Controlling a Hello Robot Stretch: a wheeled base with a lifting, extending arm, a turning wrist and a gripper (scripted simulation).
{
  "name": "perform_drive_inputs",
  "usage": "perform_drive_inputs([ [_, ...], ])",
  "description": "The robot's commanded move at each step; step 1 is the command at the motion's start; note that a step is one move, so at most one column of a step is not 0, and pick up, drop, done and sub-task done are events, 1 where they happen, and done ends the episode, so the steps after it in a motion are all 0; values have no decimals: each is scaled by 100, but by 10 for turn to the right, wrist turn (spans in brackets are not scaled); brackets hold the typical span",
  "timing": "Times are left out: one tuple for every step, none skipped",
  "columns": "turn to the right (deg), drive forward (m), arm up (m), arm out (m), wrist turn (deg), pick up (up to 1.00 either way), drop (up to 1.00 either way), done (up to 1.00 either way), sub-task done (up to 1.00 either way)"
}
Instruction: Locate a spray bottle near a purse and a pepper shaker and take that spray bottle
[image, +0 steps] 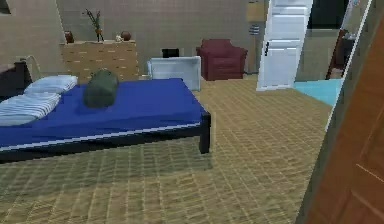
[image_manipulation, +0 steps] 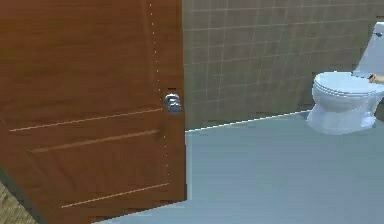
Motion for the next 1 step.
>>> perform_drive_inputs([
  [90, 0, 0, 0, 0, 0, 0, 0, 0],
])
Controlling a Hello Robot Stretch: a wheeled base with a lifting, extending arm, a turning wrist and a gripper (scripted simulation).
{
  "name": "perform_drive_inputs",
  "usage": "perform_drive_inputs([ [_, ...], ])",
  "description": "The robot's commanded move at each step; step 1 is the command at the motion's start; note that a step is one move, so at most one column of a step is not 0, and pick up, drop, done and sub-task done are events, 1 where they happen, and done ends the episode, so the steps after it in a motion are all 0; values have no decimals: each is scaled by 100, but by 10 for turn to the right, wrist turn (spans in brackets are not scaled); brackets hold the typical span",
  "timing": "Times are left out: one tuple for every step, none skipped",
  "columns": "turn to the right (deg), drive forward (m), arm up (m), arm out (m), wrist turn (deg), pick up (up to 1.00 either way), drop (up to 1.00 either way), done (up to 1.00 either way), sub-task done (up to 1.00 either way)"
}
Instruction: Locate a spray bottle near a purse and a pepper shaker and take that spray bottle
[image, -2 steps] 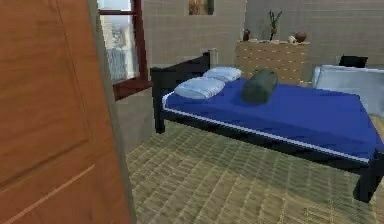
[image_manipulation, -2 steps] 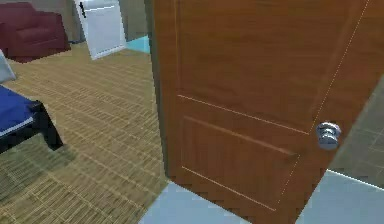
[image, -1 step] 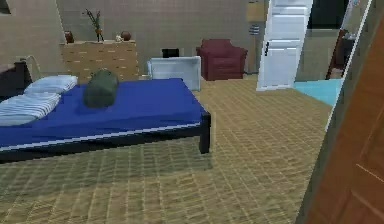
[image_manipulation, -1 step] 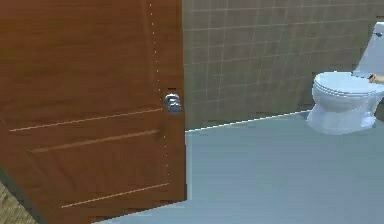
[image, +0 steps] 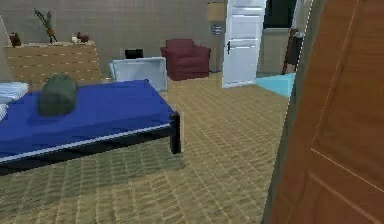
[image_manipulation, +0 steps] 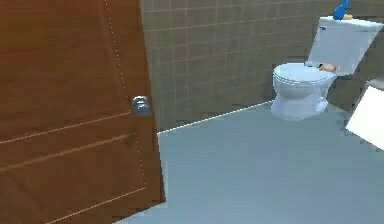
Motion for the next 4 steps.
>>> perform_drive_inputs([
  [0, 95, 0, 0, 0, 0, 0, 0, 0],
  [180, 0, 0, 0, 0, 0, 0, 0, 0],
  [0, 35, 0, 0, 0, 0, 0, 0, 0],
  [60, 0, 0, 0, 0, 0, 0, 0, 0],
])
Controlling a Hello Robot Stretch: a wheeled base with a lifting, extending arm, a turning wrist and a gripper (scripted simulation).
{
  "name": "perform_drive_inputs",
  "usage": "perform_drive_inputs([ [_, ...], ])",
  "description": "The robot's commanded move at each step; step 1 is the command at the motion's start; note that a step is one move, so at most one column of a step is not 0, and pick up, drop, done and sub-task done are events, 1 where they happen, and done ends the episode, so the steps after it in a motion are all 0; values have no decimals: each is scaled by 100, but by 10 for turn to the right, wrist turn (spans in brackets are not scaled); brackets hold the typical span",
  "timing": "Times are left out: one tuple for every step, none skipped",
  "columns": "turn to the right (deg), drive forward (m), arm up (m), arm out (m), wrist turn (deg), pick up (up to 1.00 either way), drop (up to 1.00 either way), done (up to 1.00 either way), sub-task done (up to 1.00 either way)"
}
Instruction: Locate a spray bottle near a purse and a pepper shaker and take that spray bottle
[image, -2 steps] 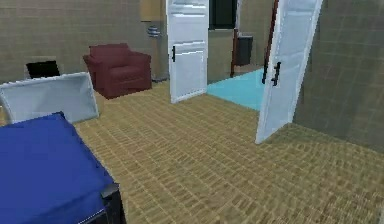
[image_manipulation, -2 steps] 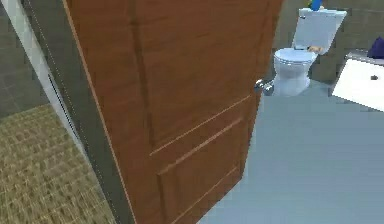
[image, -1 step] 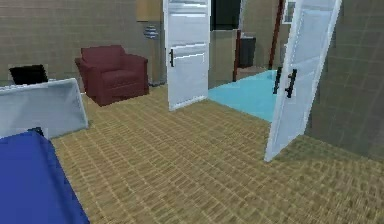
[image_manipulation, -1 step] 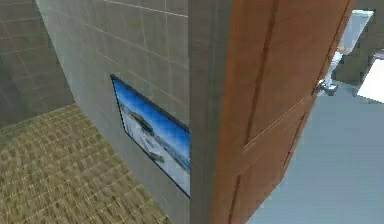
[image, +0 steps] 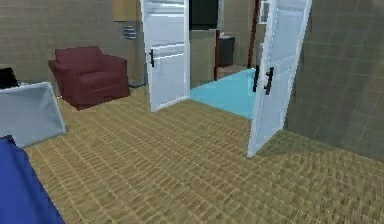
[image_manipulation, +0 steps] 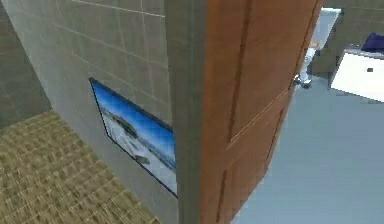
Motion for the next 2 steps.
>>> perform_drive_inputs([
  [0, 100, 0, 0, 0, 0, 0, 0, 0],
  [30, 0, 0, 0, 0, 0, 0, 0, 0],
])
